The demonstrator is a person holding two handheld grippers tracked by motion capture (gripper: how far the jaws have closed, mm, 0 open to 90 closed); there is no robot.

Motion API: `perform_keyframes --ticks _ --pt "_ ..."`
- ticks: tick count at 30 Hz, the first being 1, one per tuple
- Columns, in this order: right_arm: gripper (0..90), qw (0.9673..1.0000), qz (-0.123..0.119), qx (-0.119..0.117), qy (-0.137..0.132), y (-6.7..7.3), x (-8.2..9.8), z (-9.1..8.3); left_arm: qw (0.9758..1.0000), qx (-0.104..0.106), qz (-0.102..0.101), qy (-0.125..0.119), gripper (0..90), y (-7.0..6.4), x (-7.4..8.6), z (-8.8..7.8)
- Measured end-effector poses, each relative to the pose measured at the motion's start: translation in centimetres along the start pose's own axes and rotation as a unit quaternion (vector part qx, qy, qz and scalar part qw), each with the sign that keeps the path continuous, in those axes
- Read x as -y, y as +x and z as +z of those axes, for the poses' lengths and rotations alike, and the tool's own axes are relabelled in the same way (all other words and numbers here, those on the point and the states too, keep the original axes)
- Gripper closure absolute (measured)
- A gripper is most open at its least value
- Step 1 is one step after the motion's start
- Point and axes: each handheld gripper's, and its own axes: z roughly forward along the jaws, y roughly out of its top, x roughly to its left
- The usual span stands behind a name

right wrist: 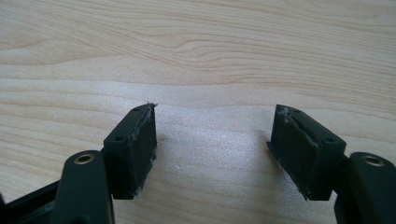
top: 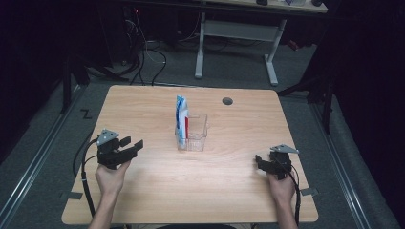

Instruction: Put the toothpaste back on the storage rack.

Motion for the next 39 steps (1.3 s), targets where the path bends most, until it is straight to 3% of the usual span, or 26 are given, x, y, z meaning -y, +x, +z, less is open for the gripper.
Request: perform_keyframes --ticks 15,23,39 --pt "31.7 1.0000 0.000 0.000 0.000 0.0 0.0 0.0 0.9996 -0.016 0.005 0.021 42.7 0.0 1.5 0.8" --pt "31.7 1.0000 0.000 0.000 0.000 0.0 0.0 0.0 0.9994 -0.019 -0.005 0.029 42.7 0.1 2.6 1.4" --pt "31.6 1.0000 0.000 0.000 0.000 0.0 0.0 0.0 0.9969 -0.052 0.009 0.057 42.7 0.2 4.5 3.2"
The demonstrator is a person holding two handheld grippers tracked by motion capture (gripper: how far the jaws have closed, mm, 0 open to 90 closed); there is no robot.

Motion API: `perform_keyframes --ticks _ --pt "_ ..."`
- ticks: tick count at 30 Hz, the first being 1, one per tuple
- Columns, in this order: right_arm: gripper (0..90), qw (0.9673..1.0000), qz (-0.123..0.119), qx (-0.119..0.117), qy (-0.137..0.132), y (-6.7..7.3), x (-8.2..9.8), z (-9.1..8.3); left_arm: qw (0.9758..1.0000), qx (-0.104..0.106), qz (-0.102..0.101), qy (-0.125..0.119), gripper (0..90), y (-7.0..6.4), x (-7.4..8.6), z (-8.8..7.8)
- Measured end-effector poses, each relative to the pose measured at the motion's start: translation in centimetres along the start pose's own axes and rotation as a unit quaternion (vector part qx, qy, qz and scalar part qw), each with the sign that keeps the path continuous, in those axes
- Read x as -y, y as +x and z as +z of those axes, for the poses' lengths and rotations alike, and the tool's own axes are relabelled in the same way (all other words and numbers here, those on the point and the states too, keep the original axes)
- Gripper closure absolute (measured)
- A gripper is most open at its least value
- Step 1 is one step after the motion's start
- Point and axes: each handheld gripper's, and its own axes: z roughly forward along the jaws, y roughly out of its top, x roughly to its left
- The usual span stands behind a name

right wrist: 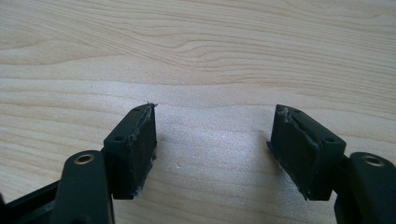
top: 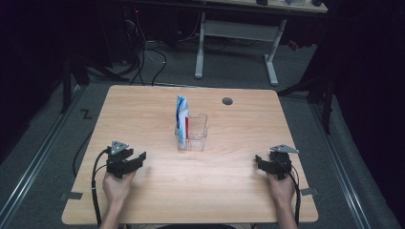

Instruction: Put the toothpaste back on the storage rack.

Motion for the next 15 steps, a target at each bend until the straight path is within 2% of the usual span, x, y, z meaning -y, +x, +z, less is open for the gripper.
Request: perform_keyframes --ticks 15 --pt "31.6 1.0000 0.000 0.000 -0.001 0.0 0.0 0.0 0.9992 -0.032 0.015 0.020 42.5 -0.3 0.7 1.8"
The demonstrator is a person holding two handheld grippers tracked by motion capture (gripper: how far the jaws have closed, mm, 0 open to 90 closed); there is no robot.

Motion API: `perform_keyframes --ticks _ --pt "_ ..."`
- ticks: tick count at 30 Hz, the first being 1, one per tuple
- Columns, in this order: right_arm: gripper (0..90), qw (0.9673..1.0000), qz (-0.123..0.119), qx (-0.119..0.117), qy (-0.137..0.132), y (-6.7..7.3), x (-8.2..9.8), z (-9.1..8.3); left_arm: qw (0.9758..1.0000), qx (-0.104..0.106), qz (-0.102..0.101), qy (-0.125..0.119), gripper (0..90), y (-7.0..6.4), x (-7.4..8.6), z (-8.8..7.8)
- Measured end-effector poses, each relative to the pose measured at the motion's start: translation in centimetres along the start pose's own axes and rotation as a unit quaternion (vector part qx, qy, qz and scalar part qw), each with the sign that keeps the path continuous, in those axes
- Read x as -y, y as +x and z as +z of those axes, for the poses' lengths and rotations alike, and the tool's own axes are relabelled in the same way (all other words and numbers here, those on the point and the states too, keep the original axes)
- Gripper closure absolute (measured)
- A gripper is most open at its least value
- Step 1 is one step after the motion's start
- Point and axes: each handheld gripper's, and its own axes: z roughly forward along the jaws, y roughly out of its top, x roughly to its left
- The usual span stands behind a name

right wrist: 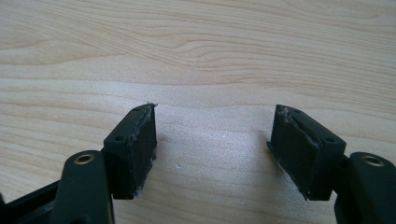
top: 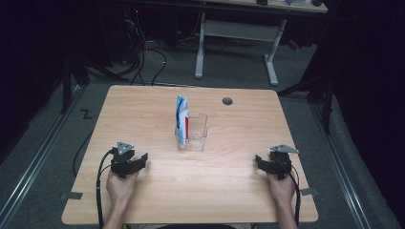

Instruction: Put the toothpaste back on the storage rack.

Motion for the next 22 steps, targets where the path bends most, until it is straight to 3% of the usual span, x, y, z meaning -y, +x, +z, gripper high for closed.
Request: perform_keyframes --ticks 5,12,22 --pt "31.6 1.0000 0.001 0.000 0.000 0.01 0.00 -0.01 1.0000 -0.007 0.001 0.007 41.8 0.06 0.20 0.39" --pt "31.7 1.0000 0.000 0.000 0.000 0.00 0.00 -0.01 0.9991 -0.030 0.028 0.011 40.2 -0.43 0.42 0.86" --pt "31.6 1.0000 0.000 0.000 0.000 0.00 0.00 0.00 0.9991 -0.034 0.024 0.012 37.8 -0.41 0.40 0.89"
